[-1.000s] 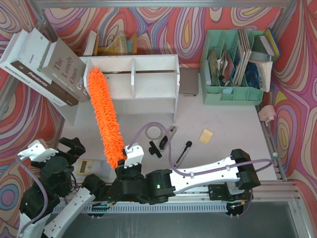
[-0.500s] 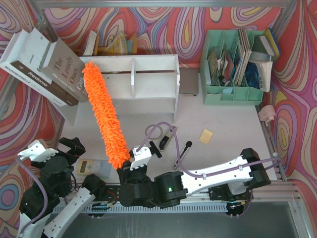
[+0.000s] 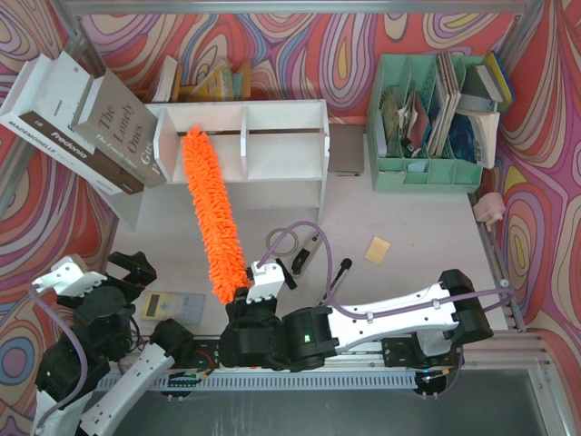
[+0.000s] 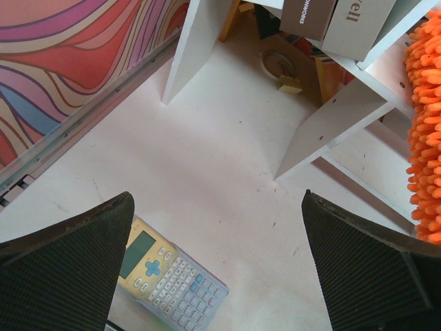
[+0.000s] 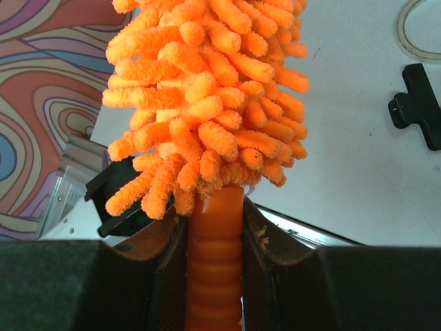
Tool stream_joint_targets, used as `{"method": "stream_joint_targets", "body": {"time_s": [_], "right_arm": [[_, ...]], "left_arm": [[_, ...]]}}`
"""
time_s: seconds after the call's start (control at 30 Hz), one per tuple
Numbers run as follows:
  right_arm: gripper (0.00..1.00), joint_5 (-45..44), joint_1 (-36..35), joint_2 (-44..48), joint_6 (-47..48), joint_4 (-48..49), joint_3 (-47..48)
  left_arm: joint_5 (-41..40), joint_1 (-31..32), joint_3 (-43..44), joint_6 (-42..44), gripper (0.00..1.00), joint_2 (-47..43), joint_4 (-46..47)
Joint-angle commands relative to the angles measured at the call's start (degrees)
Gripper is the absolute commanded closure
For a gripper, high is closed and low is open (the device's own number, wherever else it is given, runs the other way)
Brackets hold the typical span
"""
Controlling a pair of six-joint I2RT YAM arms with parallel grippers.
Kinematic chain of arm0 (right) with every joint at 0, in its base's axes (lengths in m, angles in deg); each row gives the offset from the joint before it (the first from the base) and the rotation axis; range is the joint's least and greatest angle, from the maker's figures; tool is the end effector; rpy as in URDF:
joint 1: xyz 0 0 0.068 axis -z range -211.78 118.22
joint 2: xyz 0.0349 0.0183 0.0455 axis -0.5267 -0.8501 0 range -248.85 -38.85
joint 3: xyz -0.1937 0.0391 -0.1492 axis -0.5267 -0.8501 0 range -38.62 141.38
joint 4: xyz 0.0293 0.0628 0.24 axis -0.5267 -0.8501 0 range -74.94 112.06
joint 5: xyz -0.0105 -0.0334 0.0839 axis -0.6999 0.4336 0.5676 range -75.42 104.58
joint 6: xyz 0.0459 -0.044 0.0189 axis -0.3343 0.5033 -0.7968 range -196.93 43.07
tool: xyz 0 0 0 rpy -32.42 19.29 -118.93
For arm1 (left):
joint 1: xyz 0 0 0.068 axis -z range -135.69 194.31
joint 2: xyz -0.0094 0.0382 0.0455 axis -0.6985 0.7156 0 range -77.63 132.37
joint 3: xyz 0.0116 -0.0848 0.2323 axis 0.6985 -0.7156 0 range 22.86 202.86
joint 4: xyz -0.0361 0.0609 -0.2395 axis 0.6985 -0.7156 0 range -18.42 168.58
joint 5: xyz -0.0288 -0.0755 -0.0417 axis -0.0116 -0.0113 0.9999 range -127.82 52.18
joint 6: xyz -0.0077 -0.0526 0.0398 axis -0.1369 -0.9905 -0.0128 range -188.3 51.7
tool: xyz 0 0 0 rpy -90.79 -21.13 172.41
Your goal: Dust the bookshelf with a duster
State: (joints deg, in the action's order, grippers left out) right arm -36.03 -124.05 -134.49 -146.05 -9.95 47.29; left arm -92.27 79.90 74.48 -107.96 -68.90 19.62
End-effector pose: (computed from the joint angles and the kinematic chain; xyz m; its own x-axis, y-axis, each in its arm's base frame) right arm 0.0262 0.3642 0.2986 -0.6044 0.2779 -0.7466 -0.2588 0.8178 0.5139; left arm 0.0370 0.0262 0.3229 0.0164 -0.4681 -0.8835 -0.3727 0.8171 -0.4399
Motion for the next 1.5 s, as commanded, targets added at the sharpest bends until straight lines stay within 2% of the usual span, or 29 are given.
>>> {"method": "stream_joint_targets", "body": {"time_s": [0.0,0.17,0.33,0.53,0.63,0.8,0.9,0.97,1.23,1.37,1.47], "right_arm": [[1.0,-2.11,-0.08,-0.58,-0.63,-0.22,1.98],[1.0,-0.26,-0.11,-0.38,8.25,9.56,1.21],[1.0,1.49,0.51,-1.57,7.67,9.23,1.94],[1.0,8.12,3.78,-2.46,0.05,4.13,0.96],[1.0,6.68,3.77,-2.96,-2.47,-0.37,2.52],[1.0,0.98,3.78,-0.88,-15.01,-12.5,2.22],[1.0,-0.34,3.76,1.23,-17.56,-12.69,0.02],[1.0,-0.34,3.72,1.8,-16.57,-10.91,-0.59],[1.0,8.3,3.68,-2.93,4.36,6.33,3.09],[1.0,11.58,3.68,-5.19,8.62,8.8,5.27],[1.0,11.1,3.71,-5.27,8.24,7.93,5.67]], "left_arm": [[-0.34,0.29,-0.56,0.12,0.02,-0.03,-0.18],[-0.39,0.27,-0.6,0.09,0.02,-0.03,-0.18],[-0.39,0.27,-0.55,0.09,0.02,-0.07,-0.28],[-0.39,0.27,-0.61,0.09,0.02,-0.05,-0.21],[-0.39,0.27,-0.57,0.04,0.02,-0.03,-0.19],[-0.47,0.31,-0.63,-0.04,0.02,-0.28,-0.28],[-0.32,0.27,-0.71,0.12,0.02,-0.1,-0.1],[-0.3,0.27,-0.7,0.19,0.02,0.19,-0.1],[-0.34,0.29,-0.55,0.08,0.02,0.4,-0.19],[-0.45,0.27,-0.56,0.08,0.02,0.32,-0.19],[-0.39,0.27,-0.65,0.1,0.02,0.4,-0.19]]}}
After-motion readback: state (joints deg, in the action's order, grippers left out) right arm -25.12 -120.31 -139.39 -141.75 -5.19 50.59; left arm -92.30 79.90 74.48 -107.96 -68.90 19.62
